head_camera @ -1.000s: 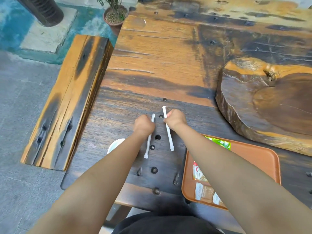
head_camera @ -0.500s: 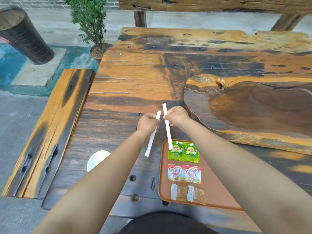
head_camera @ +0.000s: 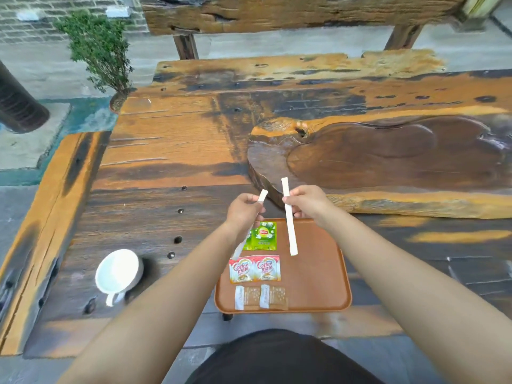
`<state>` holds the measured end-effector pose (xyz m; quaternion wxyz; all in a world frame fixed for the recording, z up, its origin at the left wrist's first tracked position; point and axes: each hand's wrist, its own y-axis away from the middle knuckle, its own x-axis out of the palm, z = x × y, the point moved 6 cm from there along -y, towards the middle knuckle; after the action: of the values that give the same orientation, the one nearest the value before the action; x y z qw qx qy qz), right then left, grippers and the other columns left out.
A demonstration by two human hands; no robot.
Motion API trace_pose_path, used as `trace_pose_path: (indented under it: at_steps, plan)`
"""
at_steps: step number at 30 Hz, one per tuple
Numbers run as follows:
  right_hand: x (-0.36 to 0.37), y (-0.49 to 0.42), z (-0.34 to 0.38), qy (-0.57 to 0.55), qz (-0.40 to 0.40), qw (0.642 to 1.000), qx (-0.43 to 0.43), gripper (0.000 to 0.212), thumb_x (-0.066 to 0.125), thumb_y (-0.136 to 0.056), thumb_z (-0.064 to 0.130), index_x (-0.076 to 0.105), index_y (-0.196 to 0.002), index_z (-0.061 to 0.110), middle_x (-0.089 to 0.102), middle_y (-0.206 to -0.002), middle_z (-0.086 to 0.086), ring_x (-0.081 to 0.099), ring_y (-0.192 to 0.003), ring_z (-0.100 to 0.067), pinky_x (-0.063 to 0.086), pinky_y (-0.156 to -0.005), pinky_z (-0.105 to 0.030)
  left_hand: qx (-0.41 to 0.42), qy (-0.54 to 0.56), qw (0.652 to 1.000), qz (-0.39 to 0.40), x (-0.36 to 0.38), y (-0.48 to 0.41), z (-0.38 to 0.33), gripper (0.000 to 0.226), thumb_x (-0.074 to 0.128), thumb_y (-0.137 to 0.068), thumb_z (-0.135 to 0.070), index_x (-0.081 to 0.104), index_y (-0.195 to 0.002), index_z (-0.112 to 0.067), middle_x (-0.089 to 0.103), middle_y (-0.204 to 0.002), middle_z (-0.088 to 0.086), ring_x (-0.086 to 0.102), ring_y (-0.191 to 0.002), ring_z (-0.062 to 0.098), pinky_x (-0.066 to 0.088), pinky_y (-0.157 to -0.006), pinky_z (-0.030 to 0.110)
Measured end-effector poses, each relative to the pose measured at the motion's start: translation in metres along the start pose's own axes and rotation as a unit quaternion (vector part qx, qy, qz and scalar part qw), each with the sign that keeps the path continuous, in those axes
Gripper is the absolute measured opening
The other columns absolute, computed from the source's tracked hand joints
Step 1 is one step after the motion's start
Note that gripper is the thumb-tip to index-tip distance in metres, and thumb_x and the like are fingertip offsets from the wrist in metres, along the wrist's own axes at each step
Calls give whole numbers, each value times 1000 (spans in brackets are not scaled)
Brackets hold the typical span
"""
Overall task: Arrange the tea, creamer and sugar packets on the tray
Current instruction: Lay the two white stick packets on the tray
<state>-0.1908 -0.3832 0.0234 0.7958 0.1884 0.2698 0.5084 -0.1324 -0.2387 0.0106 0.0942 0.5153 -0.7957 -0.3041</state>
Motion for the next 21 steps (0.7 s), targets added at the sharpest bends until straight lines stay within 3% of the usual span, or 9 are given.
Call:
trace_pose_path:
  at_steps: [4,7,10,14,17,19,21]
  plan:
    - [-22,11,-41,-16,-2,1000,27,19,59,-86,3,53,-70,10,50,-48,-2,43,-24,2,35,-30,-9,-55,8,998,25,27,10,25,17,45,-94,-7,47,-78,-13,48,-64,3,39,-50,12,33,-31,10]
    - [-33,18,-71,-25,-4,998,59,5,60,-86,5,56,-88,7,50,-61,-5,49,-36,-2,39,-33,-10,-102,16,994,44,42,19,44,29,40,-96,-8,51,-70,-15,47,-64,3,38,-51,11,31,-32,11]
    - [-41,21,-98,-33,-13,995,95,16,65,-84,8,57,-98,8,55,-69,-2,50,-54,-9,46,-43,-14,-142,32,988,56,52,28,62,32,36,-97,-13,56,-72,-13,49,-65,3,40,-52,10,33,-34,12]
    - [-45,22,-120,-22,-15,993,116,16,64,-84,9,58,-99,9,56,-75,-1,53,-62,-10,49,-54,-19,-175,68,980,65,61,35,79,34,32,-98,-14,57,-75,-10,49,-67,5,39,-54,11,34,-44,16]
    - [-44,22,-129,1,-11,993,114,8,60,-86,4,57,-90,10,55,-73,-1,53,-61,-9,50,-50,-16,-179,74,979,60,64,40,82,34,31,-98,-9,56,-74,-10,46,-66,4,40,-54,12,37,-39,14]
    - [-43,21,-135,25,-21,994,107,18,58,-86,1,54,-74,13,53,-70,-1,52,-57,-10,48,-42,-13,-177,77,980,50,64,42,83,32,34,-97,-7,56,-74,-10,45,-66,4,41,-55,12,41,-36,13]
    - [-42,18,-141,53,-45,992,103,29,58,-85,-1,49,-64,17,53,-69,-3,52,-56,-13,50,-45,-17,-175,80,980,40,63,44,84,30,36,-96,-5,58,-76,-9,46,-67,4,44,-56,12,46,-37,13]
